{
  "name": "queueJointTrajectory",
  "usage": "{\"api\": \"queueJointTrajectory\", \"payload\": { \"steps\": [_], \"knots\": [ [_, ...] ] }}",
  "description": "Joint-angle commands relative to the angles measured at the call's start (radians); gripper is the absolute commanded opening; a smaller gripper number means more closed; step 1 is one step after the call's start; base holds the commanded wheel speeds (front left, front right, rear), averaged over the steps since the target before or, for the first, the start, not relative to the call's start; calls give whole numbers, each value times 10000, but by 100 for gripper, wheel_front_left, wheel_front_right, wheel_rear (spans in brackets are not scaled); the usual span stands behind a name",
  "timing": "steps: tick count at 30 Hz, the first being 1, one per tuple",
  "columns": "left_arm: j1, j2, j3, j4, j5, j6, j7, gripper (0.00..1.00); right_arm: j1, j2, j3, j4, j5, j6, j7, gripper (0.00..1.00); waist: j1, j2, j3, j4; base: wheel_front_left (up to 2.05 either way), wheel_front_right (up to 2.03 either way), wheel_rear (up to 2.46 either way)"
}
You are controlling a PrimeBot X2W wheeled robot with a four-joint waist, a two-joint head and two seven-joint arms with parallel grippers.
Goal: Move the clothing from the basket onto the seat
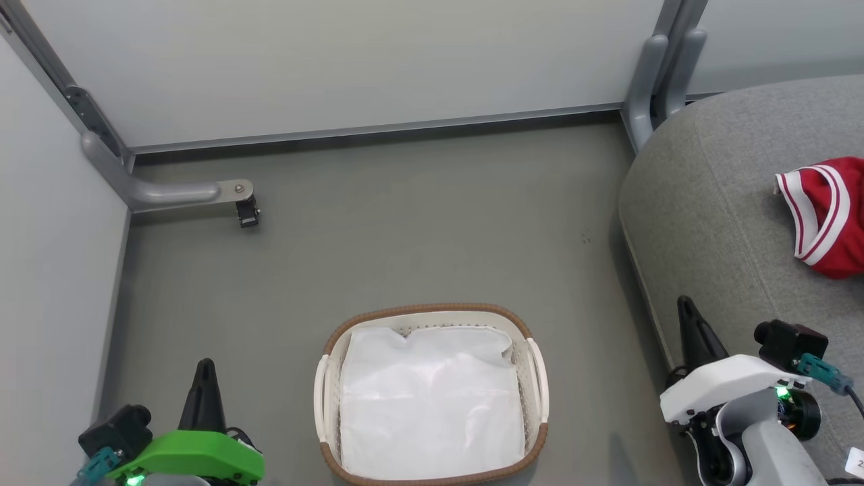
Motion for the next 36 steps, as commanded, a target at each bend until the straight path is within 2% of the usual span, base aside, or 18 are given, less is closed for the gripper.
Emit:
{"api": "queueJointTrajectory", "payload": {
  "steps": [1,36],
  "knots": [
    [-236,35,97,-189,-383,-61,68,0,7,-66,-60,-224,435,-2,87,0,1,0,-14,-2,0,0,0],
    [-515,56,553,-557,-4920,-294,1285,0,383,-51,-464,-919,5326,-5,1298,0,1,0,-334,-45,0,0,0]
  ]
}}
